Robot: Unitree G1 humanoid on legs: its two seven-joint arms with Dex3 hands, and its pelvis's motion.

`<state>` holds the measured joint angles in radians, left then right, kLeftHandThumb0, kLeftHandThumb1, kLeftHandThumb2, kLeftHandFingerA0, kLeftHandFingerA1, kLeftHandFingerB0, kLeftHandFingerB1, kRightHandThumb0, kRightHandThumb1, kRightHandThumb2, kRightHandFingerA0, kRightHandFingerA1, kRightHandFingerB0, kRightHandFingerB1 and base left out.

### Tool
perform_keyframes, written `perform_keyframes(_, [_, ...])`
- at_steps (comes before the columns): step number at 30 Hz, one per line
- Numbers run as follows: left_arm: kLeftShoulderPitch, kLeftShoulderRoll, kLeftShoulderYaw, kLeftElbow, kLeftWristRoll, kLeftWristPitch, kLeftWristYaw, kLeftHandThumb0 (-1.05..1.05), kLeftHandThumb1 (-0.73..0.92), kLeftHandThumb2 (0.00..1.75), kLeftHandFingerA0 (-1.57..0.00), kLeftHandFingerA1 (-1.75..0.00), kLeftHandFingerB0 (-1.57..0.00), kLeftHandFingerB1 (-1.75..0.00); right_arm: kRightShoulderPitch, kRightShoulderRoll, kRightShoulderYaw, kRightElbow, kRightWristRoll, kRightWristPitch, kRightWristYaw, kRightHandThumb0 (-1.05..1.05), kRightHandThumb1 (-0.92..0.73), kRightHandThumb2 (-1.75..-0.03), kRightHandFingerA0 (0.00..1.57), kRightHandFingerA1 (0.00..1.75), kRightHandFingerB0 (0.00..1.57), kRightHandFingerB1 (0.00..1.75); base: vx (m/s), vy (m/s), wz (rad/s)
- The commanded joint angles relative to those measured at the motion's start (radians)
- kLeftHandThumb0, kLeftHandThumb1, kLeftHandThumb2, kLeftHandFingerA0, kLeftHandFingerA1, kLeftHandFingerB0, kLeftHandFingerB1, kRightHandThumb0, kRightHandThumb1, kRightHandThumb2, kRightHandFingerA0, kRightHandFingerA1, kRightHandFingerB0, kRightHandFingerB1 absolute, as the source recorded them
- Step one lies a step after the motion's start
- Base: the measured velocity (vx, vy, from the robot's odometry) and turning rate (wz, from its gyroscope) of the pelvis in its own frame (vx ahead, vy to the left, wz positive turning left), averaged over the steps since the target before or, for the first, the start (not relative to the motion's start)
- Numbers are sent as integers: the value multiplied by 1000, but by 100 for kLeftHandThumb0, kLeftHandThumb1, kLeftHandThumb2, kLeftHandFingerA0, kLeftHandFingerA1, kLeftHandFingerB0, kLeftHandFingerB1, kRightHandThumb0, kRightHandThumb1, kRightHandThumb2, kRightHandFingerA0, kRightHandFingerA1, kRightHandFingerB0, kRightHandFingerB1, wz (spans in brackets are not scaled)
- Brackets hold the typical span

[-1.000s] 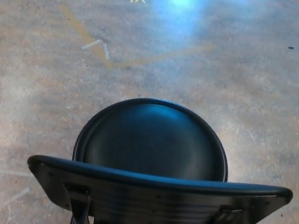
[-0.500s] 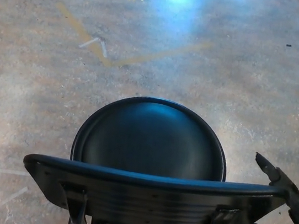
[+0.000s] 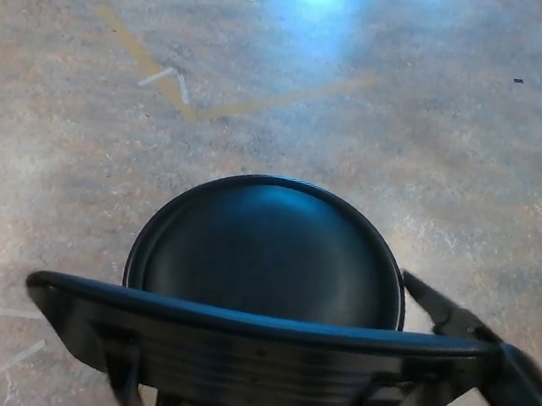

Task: Use the right hand to rotate the back of the chair to its left.

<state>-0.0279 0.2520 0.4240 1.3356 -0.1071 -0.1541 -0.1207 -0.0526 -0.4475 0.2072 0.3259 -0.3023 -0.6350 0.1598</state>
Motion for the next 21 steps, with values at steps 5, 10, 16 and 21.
perform_keyframes(5, [7,5,-8,4,-6,-7,-2,-67,62,101,-40,-58,-27,-49,-125,168,165,44,-122,82,5,-105,-63,-107,0,0,0,0,0,0,0])
perform_keyframes(10, [-1,10,-11,5,0,3,3,-64,78,63,-45,-44,-40,-38,-180,236,217,68,-158,106,-9,-105,-78,-65,0,0,0,0,0,0,0])
perform_keyframes(16, [4,18,-28,2,14,-5,-11,-69,77,67,-40,-43,-34,-36,-247,327,287,90,-205,151,-9,-105,-78,-66,0,0,0,0,0,0,0])
perform_keyframes(21, [-3,22,-25,3,4,-3,-8,-67,65,102,-40,-58,-25,-48,-322,432,352,152,-242,198,-15,-97,-59,-98,0,0,0,0,0,0,0])
